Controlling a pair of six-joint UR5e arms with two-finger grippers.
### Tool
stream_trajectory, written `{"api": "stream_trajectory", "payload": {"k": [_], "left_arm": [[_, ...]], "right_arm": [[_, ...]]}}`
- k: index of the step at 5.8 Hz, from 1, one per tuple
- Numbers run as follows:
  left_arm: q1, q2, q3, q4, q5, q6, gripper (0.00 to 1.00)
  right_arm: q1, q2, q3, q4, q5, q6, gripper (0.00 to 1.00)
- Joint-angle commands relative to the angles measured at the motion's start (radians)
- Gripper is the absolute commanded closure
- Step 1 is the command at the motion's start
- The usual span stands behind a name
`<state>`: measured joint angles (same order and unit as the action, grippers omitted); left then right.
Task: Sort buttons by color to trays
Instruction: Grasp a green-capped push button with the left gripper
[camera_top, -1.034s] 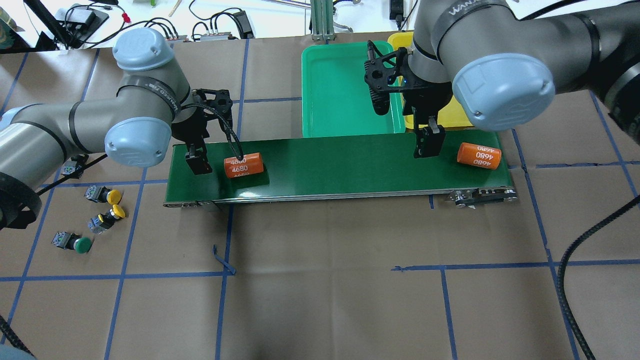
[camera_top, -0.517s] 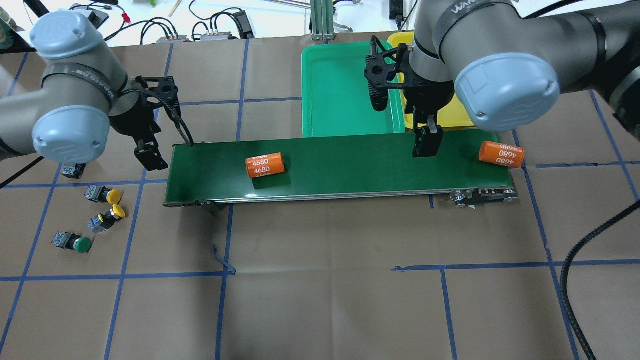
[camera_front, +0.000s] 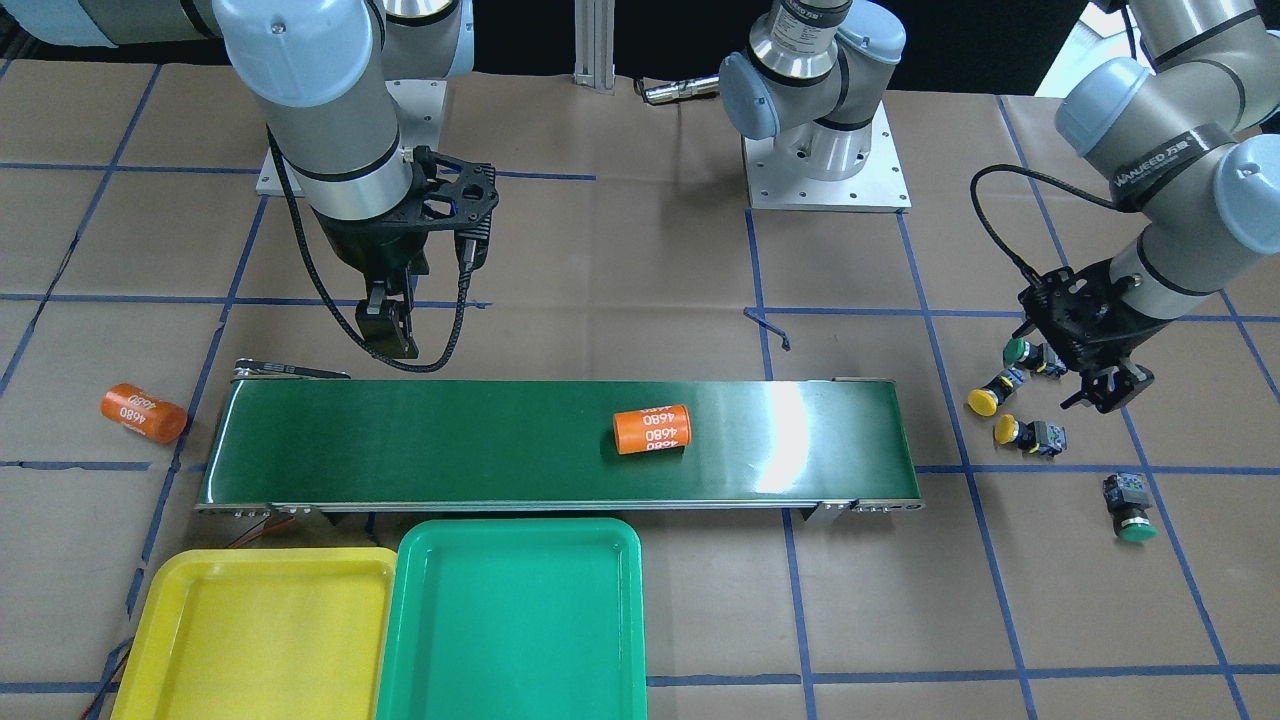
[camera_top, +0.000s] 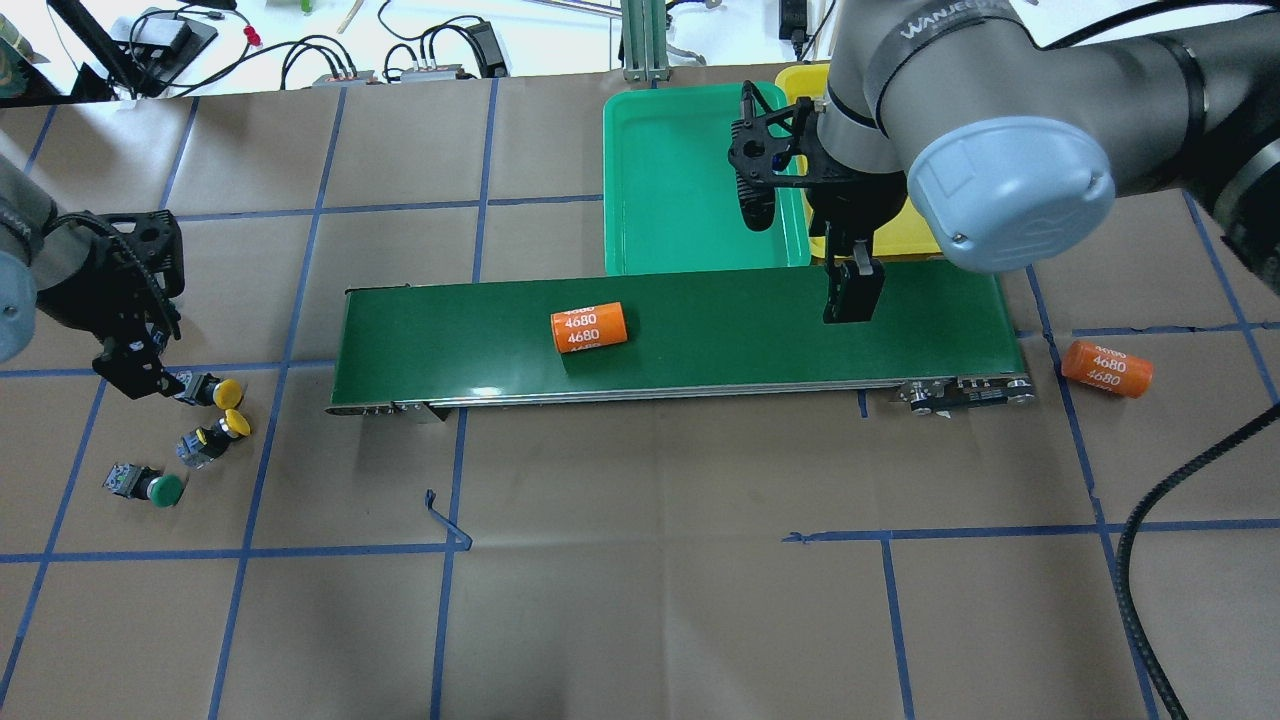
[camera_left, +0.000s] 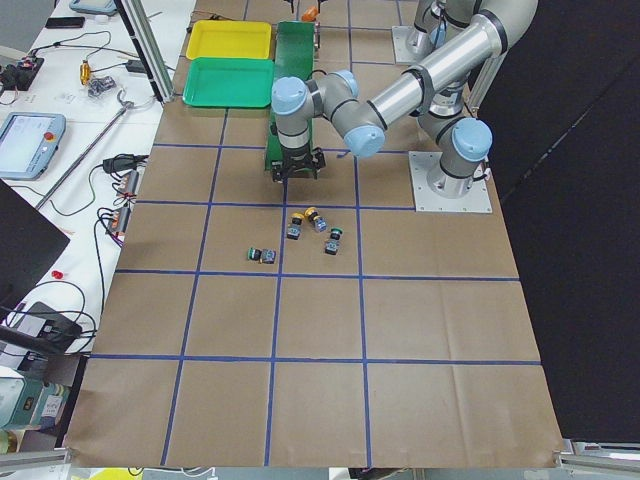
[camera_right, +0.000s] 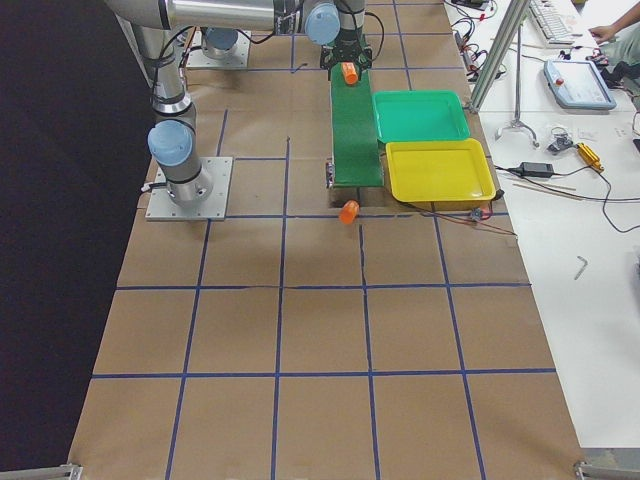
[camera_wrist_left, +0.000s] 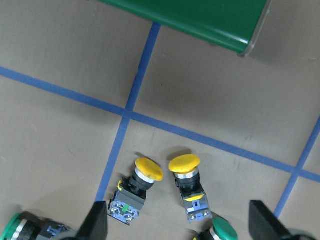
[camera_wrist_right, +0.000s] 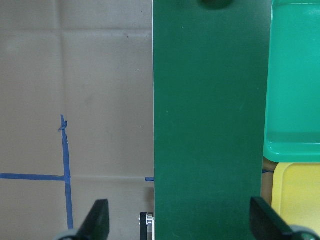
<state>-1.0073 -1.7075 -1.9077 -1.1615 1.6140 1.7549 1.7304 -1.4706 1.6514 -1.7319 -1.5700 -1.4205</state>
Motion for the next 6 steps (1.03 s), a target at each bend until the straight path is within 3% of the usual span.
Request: {"api": "stream_trajectory", "payload": {"k": [1, 3, 4, 6], "left_arm": [[0.125, -0.009, -0.109, 0.090, 0.006, 0.231, 0.02], [0.136, -0.068, -0.188, 0.266, 0.027, 0.483, 0.03], [0.192, -0.119, -0.189, 0.299, 0.027, 0.602, 0.02], [0.249, -0.171, -0.195, 0.321, 0.024, 0.664, 0.02]], "right_arm": [[0.000, -0.010, 0.007, -0.003, 0.001, 0.000, 0.00], [0.000, -0.008, 0.007, -0.009, 0.001, 0.000, 0.00], [0.000, -0.008, 0.007, -0.012, 0.001, 0.000, 0.00], [0.000, -0.008, 0.007, -0.014, 0.001, -0.002, 0.00]]}}
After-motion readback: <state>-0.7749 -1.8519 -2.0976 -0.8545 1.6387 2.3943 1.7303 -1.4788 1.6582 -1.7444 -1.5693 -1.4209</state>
